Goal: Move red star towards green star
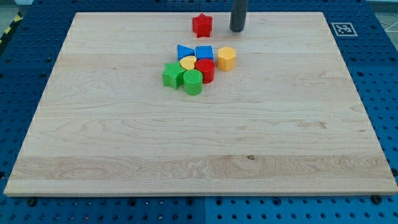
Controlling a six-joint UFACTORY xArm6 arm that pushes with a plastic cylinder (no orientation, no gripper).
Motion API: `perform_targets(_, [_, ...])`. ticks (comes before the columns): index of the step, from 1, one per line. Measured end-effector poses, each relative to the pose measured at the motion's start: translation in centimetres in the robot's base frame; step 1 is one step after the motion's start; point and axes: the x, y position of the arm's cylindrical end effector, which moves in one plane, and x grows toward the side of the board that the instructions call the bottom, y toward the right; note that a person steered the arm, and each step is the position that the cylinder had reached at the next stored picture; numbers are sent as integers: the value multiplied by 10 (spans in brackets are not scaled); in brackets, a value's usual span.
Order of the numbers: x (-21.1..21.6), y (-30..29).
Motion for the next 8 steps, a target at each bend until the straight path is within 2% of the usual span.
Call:
perform_targets(2, [-6,-47])
perform_targets(5, [21,-148])
perform_targets(8, [54,-185])
